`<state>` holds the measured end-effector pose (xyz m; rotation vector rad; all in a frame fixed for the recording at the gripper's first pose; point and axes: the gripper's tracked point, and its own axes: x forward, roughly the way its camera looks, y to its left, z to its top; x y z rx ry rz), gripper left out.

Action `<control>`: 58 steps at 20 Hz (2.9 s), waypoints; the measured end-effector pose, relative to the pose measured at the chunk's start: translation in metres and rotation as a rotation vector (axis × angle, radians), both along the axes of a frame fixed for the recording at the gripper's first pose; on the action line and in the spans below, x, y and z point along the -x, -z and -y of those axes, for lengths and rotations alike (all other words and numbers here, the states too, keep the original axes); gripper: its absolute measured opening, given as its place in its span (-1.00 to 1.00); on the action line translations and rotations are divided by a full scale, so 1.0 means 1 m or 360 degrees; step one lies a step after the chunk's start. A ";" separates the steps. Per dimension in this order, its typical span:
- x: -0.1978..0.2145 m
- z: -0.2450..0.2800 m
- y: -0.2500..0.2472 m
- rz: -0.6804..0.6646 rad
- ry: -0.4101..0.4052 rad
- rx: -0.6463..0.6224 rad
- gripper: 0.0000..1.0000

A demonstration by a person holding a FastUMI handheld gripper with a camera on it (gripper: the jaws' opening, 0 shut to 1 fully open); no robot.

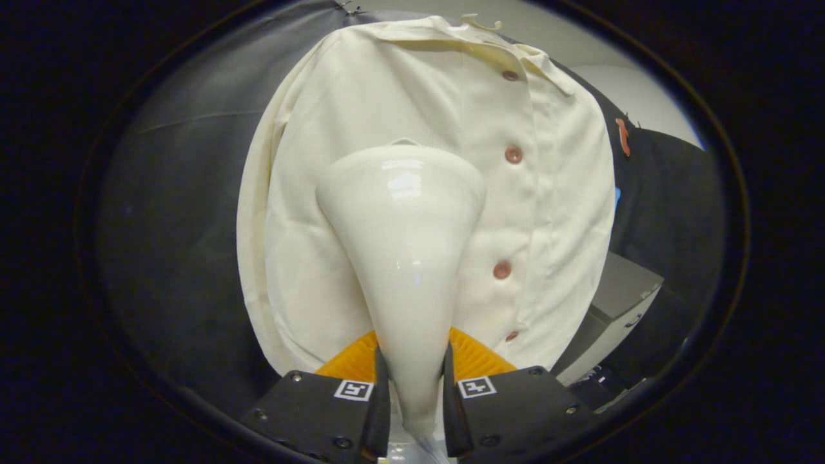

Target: Iron the clothes twice with a garment steamer, once on the left side and once on the right side.

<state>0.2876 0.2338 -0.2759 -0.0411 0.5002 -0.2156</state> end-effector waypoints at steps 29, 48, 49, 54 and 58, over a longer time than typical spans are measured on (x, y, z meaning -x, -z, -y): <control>0.074 0.057 -0.014 -0.0067 -0.0149 -0.0163 -0.33; -0.033 0.183 -0.156 0.0347 0.0044 -0.0143 -0.34; -0.032 0.182 -0.144 0.0315 0.0047 -0.0146 -0.34; -0.022 0.181 -0.096 0.0172 0.0035 -0.0123 -0.33; -0.013 0.181 -0.069 0.0092 0.0033 -0.0111 -0.33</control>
